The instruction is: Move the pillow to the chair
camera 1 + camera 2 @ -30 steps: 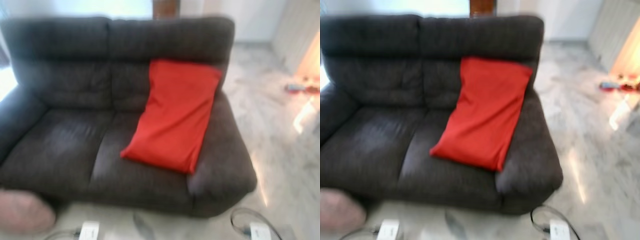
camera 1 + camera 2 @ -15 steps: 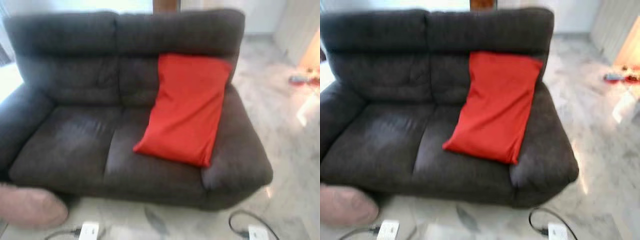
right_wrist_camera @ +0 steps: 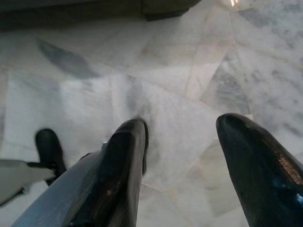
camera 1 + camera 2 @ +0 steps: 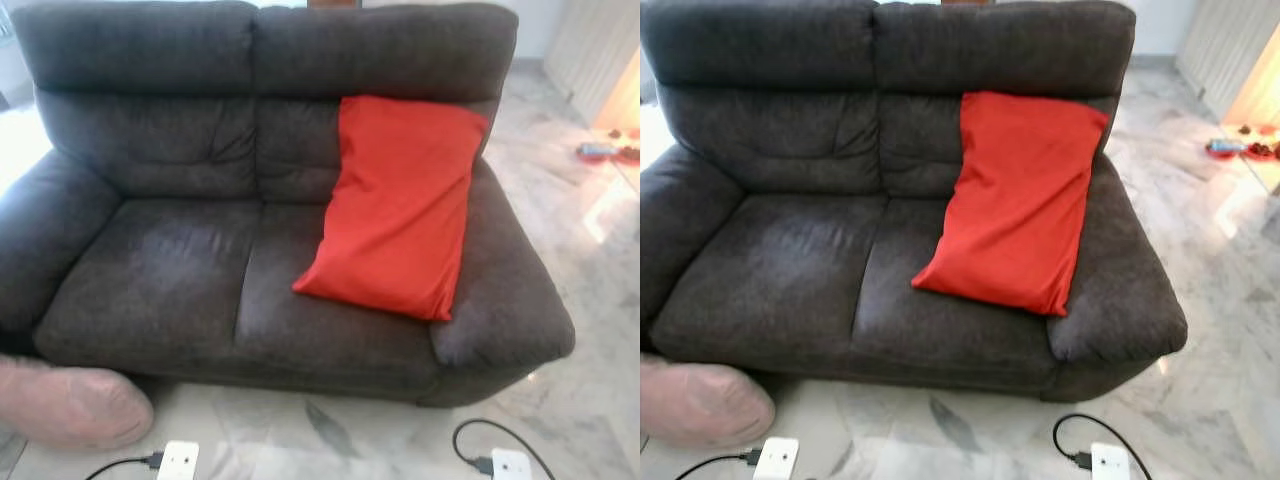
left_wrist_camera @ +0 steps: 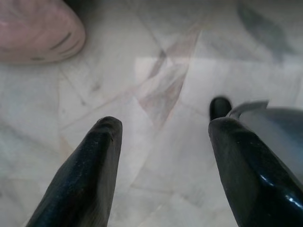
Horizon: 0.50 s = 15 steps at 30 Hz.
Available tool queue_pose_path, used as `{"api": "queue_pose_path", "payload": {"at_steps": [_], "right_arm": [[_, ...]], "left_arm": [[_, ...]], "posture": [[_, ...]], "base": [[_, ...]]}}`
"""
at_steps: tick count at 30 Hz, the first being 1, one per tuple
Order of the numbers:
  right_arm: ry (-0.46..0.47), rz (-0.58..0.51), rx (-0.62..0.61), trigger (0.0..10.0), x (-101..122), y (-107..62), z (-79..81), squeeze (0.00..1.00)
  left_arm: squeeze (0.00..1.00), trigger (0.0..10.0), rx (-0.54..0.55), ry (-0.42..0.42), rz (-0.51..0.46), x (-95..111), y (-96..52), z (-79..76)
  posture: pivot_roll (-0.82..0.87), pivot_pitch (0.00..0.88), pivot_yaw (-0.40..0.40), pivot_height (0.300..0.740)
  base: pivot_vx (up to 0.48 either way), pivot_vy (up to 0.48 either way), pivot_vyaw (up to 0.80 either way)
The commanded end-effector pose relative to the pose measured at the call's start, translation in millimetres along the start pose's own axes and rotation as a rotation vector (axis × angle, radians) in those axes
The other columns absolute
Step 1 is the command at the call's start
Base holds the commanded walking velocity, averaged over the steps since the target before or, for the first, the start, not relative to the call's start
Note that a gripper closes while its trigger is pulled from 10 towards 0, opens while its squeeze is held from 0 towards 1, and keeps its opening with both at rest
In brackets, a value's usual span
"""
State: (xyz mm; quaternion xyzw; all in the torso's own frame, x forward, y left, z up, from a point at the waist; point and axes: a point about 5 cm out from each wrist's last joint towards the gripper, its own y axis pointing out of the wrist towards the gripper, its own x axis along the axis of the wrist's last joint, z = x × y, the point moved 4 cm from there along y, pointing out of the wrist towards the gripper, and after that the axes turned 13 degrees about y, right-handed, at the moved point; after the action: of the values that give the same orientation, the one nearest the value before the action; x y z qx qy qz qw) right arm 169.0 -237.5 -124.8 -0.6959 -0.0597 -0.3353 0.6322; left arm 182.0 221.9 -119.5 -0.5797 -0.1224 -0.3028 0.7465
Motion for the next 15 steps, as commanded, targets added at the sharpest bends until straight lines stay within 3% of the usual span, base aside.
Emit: {"api": "queue_pose_path", "payload": {"at_steps": [1,15], "right_arm": [[0.005,0.010,-0.012,10.0,-4.0,-0.9,-4.7,0.00],[-0.009,0.010,0.002,10.0,-4.0,-0.6,0.3,0.00]], "left_arm": [[0.00,10.0,-0.005,-0.001,0.003,-0.5,-0.1,-1.7],[0.00,10.0,-0.010,0.003,0.002,-0.7,-0.3,-3.3]], "posture": [[0.07,0.099,0.009,0.740],[0.07,0.082,0.010,0.740]], "base": [[0.000,0.289,0.00],[0.000,0.326,0.00]]}}
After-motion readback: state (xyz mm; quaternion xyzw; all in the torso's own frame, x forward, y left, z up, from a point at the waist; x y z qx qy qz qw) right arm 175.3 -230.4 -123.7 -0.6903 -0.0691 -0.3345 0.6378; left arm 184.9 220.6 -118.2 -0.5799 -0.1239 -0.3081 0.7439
